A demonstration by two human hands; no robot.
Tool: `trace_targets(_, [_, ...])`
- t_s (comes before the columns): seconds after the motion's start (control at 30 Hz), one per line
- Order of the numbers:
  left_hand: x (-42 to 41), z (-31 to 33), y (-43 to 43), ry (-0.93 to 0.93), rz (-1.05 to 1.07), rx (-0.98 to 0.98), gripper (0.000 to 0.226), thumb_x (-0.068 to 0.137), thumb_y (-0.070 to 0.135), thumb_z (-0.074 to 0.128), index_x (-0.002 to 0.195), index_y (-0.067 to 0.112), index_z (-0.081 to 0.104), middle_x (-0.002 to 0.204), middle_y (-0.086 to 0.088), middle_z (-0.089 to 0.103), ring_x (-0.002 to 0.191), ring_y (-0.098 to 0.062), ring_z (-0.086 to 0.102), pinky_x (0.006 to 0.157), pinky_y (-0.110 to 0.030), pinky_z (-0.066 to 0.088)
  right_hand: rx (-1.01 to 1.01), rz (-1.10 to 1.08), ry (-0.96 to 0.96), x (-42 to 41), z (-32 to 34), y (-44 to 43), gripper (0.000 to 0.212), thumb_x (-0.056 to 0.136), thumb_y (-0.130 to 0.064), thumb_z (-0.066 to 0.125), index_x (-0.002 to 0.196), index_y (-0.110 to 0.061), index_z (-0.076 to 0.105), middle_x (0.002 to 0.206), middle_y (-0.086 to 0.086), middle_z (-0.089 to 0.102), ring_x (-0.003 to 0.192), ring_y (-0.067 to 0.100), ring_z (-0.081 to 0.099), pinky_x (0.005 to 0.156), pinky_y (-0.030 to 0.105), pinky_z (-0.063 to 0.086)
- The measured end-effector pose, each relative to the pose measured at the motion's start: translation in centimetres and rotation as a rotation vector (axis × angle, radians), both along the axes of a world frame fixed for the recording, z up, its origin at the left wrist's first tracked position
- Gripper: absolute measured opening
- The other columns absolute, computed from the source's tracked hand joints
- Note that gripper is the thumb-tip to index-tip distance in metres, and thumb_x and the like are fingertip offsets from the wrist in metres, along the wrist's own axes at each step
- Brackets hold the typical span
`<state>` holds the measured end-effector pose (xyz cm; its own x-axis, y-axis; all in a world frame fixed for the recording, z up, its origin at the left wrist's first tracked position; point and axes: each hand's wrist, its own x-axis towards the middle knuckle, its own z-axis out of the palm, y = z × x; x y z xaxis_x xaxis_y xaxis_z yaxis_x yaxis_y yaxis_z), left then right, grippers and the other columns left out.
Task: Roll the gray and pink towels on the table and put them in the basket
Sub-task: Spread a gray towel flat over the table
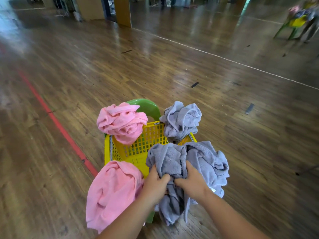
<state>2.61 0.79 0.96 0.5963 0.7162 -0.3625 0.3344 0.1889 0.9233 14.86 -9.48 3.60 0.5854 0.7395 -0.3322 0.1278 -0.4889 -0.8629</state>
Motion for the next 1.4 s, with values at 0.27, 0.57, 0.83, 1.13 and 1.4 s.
trace_targets(0.27, [1.1,9.2,-5.4,-0.309,0.081,0.070,0.059,0.065,0.031,0.074,0.122,0.024,0.062,0.115,-0.003,0.073,0.110,-0.025,0.068,0.099,-0.055,0.051,0.308,0.021,0.009,1.8,8.4,-5.9,0.045,0.064,-0.014,0.067,0.107,-0.025,0.061,0.089,-0.004,0.072,0.084,0.017,0.069,0.074,0.040,0.057])
trace_targets(0.57, [2.2,15.7,-21.2,-0.491,0.123,0.099,0.069,0.053,0.031,0.076,0.118,0.018,0.059,0.107,-0.008,0.073,0.098,-0.025,0.070,0.081,-0.041,0.055,0.490,0.077,0.063,3.4,13.6,-20.5,0.049,0.064,-0.001,0.064,0.111,-0.014,0.059,0.097,0.008,0.068,0.088,0.016,0.063,0.080,0.043,0.054])
trace_targets(0.83, [3.1,16.8,-34.3,-0.574,-0.148,-0.036,0.068,0.053,0.028,0.082,0.117,0.022,0.058,0.108,-0.013,0.072,0.101,-0.029,0.070,0.083,-0.048,0.056,0.576,-0.083,0.029,1.5,16.0,-37.3,0.057,0.071,0.025,0.054,0.117,-0.007,0.057,0.100,0.013,0.066,0.090,0.021,0.058,0.080,0.044,0.049])
trace_targets(1.13, [8.7,24.4,-51.7,-0.714,-0.611,-0.138,0.053,0.068,0.015,0.075,0.117,0.019,0.055,0.102,-0.008,0.073,0.097,-0.028,0.071,0.074,-0.039,0.057,0.625,-0.496,-0.361,-0.8,24.0,-57.2,0.042,0.074,0.018,0.062,0.111,-0.001,0.062,0.099,0.013,0.073,0.093,0.021,0.069,0.077,0.034,0.056])
trace_targets(1.4, [16.4,35.2,-68.5,-0.952,-0.899,-0.148,0.050,0.072,0.003,0.066,0.119,0.013,0.051,0.103,-0.009,0.070,0.100,-0.028,0.068,0.092,-0.050,0.056,0.756,-0.771,-0.698,2.2,32.9,-73.8,0.050,0.078,0.017,0.067,0.122,-0.006,0.057,0.110,0.010,0.071,0.100,0.022,0.069,0.080,0.034,0.056])
